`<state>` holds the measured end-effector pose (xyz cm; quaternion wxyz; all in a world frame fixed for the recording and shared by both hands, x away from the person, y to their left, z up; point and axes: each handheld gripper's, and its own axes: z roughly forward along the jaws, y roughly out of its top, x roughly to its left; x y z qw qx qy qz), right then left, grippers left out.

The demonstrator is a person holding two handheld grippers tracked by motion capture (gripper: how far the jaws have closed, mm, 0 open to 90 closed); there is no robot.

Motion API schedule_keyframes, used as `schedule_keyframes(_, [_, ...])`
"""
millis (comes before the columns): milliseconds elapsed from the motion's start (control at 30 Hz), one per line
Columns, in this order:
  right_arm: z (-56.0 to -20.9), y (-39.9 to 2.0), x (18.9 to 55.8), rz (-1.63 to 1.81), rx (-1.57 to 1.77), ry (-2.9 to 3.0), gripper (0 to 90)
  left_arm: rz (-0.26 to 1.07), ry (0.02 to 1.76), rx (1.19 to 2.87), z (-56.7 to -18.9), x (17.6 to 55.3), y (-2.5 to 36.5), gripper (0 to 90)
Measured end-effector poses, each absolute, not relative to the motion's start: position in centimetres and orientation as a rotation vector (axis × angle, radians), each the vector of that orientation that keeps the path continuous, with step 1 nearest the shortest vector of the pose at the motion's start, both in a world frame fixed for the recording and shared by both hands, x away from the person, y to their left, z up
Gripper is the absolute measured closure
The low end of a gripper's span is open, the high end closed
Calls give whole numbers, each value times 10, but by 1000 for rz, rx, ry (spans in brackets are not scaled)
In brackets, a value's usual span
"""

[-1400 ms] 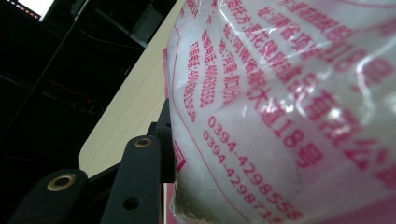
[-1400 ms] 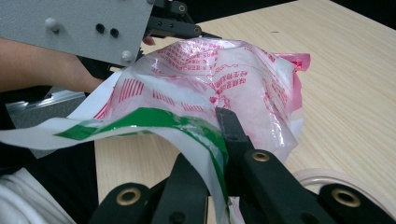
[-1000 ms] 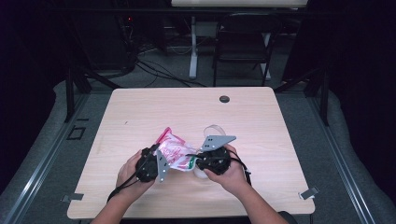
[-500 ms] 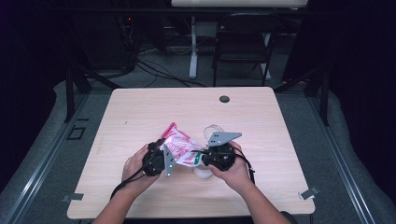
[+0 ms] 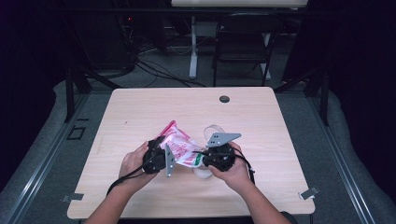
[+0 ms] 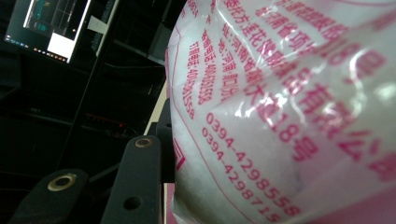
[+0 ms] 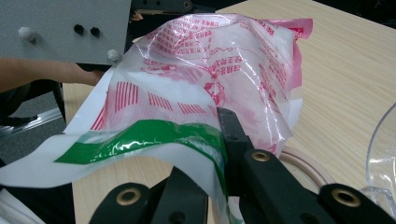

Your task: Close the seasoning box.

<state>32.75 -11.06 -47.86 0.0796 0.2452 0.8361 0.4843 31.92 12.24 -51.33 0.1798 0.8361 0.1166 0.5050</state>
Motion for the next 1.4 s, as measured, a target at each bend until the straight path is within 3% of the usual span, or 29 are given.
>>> schedule_keyframes(1400, [-480,-112,326,1452,723,2498,900,1644,104,2438,-488,316,117,637])
